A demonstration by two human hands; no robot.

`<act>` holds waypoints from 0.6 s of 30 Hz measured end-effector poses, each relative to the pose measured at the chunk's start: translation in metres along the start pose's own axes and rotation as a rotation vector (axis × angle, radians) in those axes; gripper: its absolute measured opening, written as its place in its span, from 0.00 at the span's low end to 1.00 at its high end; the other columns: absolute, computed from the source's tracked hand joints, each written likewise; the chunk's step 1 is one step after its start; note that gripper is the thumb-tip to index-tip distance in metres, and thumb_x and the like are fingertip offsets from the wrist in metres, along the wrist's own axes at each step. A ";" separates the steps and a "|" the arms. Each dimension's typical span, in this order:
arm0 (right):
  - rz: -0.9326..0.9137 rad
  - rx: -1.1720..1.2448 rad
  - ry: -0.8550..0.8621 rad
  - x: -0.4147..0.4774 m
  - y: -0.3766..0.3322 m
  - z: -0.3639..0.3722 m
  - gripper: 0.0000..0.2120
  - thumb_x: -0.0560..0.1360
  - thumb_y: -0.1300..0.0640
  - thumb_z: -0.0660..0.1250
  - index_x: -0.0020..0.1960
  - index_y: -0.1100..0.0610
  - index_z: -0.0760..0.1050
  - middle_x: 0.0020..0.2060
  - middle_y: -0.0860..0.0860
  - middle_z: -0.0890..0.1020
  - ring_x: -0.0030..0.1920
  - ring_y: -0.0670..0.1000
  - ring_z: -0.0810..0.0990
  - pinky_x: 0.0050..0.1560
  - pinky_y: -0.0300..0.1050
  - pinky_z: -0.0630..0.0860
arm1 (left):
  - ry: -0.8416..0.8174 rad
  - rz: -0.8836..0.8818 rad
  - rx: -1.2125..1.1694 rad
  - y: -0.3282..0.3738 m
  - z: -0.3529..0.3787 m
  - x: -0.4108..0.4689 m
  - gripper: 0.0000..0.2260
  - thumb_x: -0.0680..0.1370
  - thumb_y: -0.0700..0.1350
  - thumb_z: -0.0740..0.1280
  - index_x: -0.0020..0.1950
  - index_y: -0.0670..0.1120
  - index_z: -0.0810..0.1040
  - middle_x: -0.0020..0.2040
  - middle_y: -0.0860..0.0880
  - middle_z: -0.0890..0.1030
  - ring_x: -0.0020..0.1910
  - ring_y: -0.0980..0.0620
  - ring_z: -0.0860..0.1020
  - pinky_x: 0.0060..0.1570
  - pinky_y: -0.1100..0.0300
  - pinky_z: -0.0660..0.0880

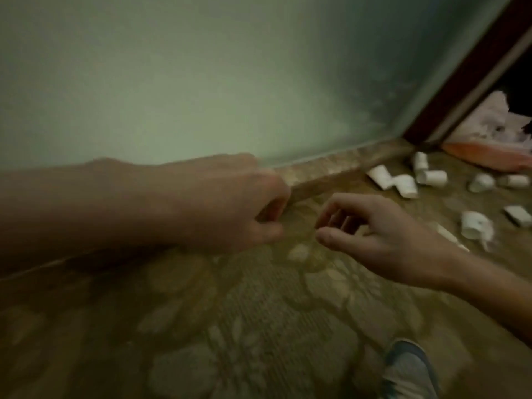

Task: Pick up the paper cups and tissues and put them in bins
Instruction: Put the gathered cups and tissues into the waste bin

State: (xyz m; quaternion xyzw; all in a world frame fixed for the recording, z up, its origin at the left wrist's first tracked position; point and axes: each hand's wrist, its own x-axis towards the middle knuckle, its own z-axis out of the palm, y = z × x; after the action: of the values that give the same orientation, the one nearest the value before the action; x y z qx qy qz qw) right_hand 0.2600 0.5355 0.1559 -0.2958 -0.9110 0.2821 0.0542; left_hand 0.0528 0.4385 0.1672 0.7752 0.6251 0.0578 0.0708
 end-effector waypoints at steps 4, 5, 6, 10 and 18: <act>0.204 0.095 0.098 -0.042 0.109 -0.003 0.08 0.70 0.41 0.67 0.44 0.44 0.78 0.38 0.40 0.81 0.38 0.42 0.79 0.38 0.39 0.77 | -0.056 0.072 0.007 0.050 0.071 0.099 0.16 0.77 0.58 0.60 0.34 0.50 0.70 0.28 0.54 0.70 0.28 0.58 0.68 0.27 0.60 0.64; 0.249 0.113 0.128 -0.050 0.135 -0.003 0.08 0.70 0.42 0.68 0.43 0.45 0.78 0.37 0.41 0.81 0.38 0.42 0.79 0.37 0.38 0.76 | -0.085 0.068 -0.023 0.063 0.088 0.125 0.17 0.77 0.58 0.60 0.34 0.50 0.69 0.29 0.54 0.70 0.28 0.58 0.68 0.27 0.61 0.63; 0.294 0.126 0.152 -0.059 0.160 -0.002 0.07 0.70 0.43 0.68 0.43 0.45 0.78 0.36 0.41 0.80 0.37 0.42 0.78 0.36 0.37 0.75 | -0.114 0.065 -0.069 0.076 0.105 0.150 0.17 0.78 0.59 0.60 0.34 0.50 0.69 0.30 0.55 0.70 0.30 0.57 0.68 0.28 0.59 0.64; 0.495 0.186 0.238 -0.090 0.255 -0.005 0.03 0.72 0.48 0.69 0.44 0.46 0.77 0.35 0.42 0.79 0.37 0.39 0.77 0.36 0.34 0.72 | -0.173 0.033 -0.312 0.128 0.166 0.252 0.14 0.79 0.57 0.63 0.38 0.50 0.75 0.36 0.54 0.77 0.39 0.53 0.75 0.40 0.55 0.73; 1.000 0.463 0.587 -0.131 0.446 -0.015 0.07 0.74 0.49 0.70 0.50 0.46 0.74 0.43 0.44 0.80 0.38 0.42 0.79 0.32 0.35 0.70 | -0.295 -0.150 -0.621 0.217 0.259 0.404 0.08 0.78 0.54 0.67 0.47 0.50 0.81 0.42 0.52 0.81 0.47 0.50 0.79 0.47 0.58 0.73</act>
State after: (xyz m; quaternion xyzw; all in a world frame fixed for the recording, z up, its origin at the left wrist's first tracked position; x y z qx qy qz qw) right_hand 0.5980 0.7651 -0.0662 -0.7324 -0.5246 0.3703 0.2264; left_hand 0.3932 0.7780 -0.0472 0.6687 0.6158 0.1271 0.3970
